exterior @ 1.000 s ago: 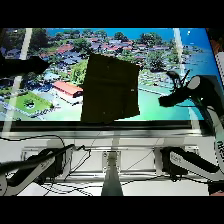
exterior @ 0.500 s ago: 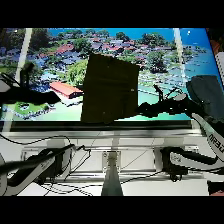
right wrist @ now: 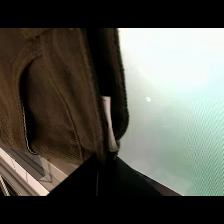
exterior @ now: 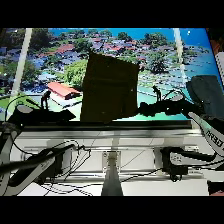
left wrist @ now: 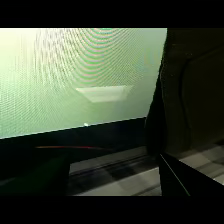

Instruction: Fold the clothes and pants, and hang the long-sleeved shirts on hangers.

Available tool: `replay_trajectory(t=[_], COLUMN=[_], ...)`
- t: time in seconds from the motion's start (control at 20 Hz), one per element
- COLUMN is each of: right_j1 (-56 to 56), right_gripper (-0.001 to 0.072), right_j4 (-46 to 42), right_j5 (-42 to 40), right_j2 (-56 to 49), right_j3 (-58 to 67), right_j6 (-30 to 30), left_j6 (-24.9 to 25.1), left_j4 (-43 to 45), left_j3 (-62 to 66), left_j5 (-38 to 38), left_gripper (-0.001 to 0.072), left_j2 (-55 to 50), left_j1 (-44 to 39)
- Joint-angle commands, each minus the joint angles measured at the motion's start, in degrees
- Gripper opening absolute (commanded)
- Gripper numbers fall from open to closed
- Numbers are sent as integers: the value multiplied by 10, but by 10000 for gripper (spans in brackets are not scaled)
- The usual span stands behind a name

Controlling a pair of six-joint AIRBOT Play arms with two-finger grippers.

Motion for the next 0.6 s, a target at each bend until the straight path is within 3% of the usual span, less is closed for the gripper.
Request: replay_trajectory(t=[0.0,0.35,0.45,0.55], right_j1=[0,0,0,0], right_gripper=[36,36,36,36], right_j4=[4,4,4,4], right_j5=[-15,-21,-25,-25], right_j2=[-1,-1,-1,-1], right_j3=[0,0,0,0], right_j6=[-5,-5,-5,-5], left_j6=[21,19,12,10], left_j4=[-53,-95,-95,-95], left_j3=[-42,-42,-42,-42], left_j5=[34,151,150,149], left_gripper=[550,549,459,456], left_j2=[0,0,-2,-23], left_j1=[-5,-129,-159,-173])
